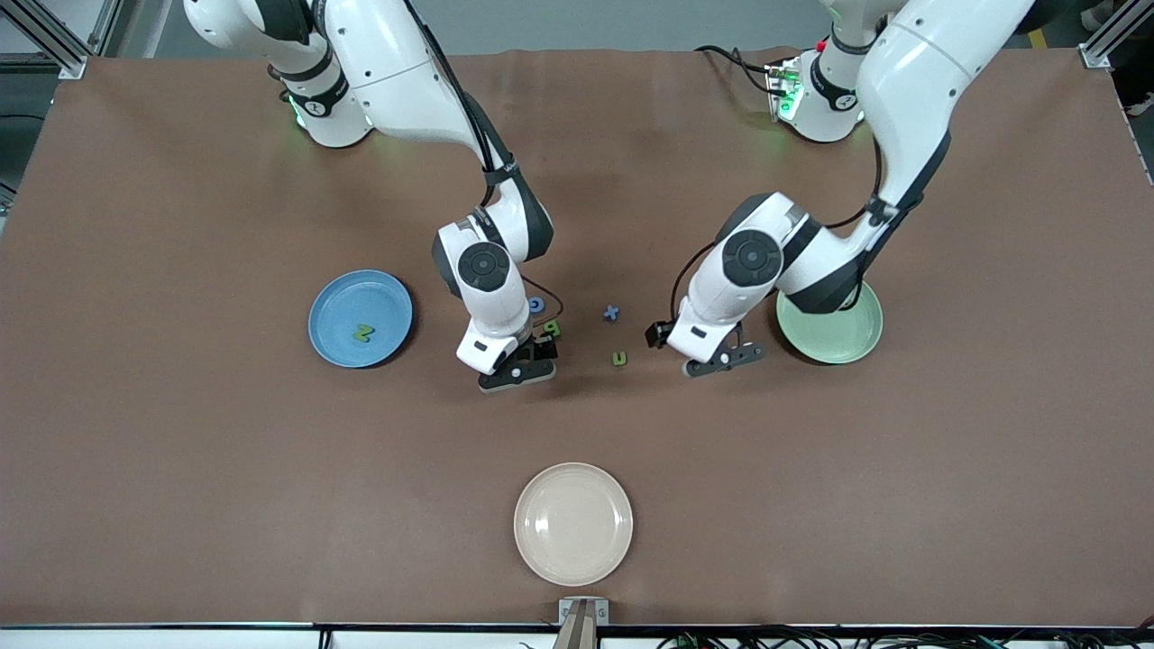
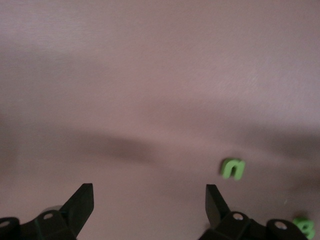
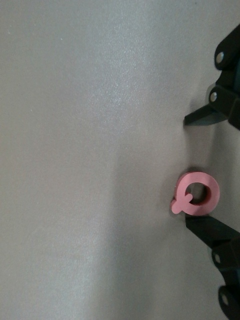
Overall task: Sort uppercase to blue plate, lowercase to green plate
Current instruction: 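Pinch the Q with the right gripper while the left gripper reaches the n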
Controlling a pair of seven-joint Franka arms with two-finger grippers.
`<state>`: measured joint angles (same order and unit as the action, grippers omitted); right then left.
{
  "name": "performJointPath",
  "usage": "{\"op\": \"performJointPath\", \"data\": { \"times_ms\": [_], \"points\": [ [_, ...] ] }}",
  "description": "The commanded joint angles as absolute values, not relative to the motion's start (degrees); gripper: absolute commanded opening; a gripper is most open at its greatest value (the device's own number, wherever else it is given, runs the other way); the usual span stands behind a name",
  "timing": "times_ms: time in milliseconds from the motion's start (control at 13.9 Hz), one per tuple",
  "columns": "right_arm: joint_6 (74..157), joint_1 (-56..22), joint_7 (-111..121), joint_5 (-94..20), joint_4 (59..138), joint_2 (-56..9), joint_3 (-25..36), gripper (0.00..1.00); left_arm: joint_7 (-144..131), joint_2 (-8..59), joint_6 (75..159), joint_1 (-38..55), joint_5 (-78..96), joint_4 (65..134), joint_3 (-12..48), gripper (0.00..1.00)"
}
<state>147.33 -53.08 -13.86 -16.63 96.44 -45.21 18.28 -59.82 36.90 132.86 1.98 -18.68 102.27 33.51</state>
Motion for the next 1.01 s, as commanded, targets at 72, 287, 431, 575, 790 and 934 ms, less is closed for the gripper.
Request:
{"op": "performJointPath", "data": {
  "times_ms": [72,287,431,575,790,934],
  "points": [
    [148.45,-52.73,-12.39,-15.73,95.71,-47.02,17.93,0.65,-64.42,42.97,129.64,12.1,-20.22,92.03,26.04,0.98],
    [148.36,-52.56,-11.69,-15.12,95.71,-47.2,17.93,0.37,-66.61,45.43,129.64,16.08,-19.95,88.43,23.29,0.98],
    [148.36,-52.56,-11.69,-15.03,95.71,-47.2,17.93,0.25,-67.23,47.01,129.64,17.31,-20.04,86.5,23.12,0.98],
    [148.19,-52.56,-12.39,-15.21,95.89,-47.2,17.93,0.0,-67.85,48.33,129.64,18.54,-20.04,85.0,22.51,0.98],
    [146.52,-52.38,-10.47,-15.12,96.15,-46.67,18.63,0.0,-68.03,49.3,129.81,21.09,-19.95,83.94,20.31,0.98],
    [139.7,-51.59,-5.92,-15.12,96.24,-44.92,19.42,0.0,-68.03,49.66,129.81,21.44,-19.86,84.02,20.3,0.95]
  ]
}}
